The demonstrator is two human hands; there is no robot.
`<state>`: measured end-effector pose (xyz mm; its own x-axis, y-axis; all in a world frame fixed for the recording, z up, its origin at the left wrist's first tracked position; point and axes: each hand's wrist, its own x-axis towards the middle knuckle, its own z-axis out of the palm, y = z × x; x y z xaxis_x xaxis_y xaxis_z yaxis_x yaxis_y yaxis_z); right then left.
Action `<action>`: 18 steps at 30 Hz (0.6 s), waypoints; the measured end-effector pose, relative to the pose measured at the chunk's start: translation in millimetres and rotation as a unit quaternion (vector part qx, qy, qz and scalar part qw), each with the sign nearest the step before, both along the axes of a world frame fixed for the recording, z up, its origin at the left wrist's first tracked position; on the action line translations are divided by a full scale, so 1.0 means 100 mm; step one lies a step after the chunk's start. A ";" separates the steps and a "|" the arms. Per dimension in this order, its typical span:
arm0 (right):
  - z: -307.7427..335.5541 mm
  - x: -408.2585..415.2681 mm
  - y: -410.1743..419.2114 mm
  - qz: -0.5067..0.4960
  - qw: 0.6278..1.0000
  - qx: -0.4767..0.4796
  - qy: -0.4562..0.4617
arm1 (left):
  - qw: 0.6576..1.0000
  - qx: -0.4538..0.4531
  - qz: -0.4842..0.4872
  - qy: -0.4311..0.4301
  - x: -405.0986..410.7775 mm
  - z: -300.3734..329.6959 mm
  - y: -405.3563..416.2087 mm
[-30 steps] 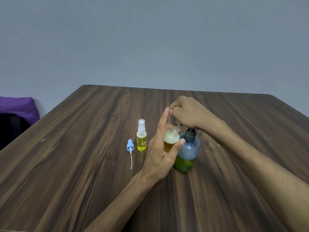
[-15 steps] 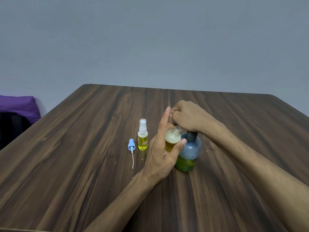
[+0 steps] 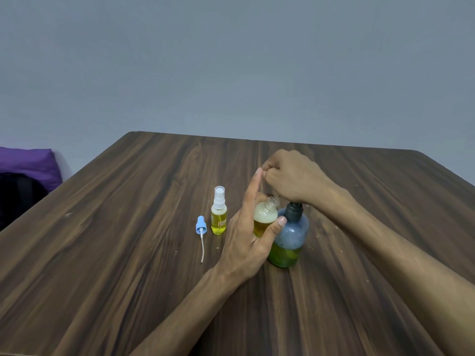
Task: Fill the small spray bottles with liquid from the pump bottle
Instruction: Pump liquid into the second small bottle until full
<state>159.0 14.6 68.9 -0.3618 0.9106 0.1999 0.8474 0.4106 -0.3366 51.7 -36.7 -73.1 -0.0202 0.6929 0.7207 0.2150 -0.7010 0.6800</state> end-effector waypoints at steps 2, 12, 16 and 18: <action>-0.04 -0.02 -0.02 0.003 1.000 -0.021 -0.017 | 1.000 -0.006 -0.016 -0.010 0.00 0.00 -0.01; -0.07 0.01 0.04 0.012 0.997 -0.078 0.009 | 1.000 -0.013 -0.019 -0.010 0.00 -0.01 0.00; -0.04 0.01 0.04 0.013 0.997 -0.075 0.018 | 1.000 -0.007 -0.004 -0.005 -0.01 -0.02 0.01; -0.01 0.00 0.05 0.007 0.998 -0.055 0.029 | 1.000 -0.001 0.008 0.004 0.00 -0.04 0.02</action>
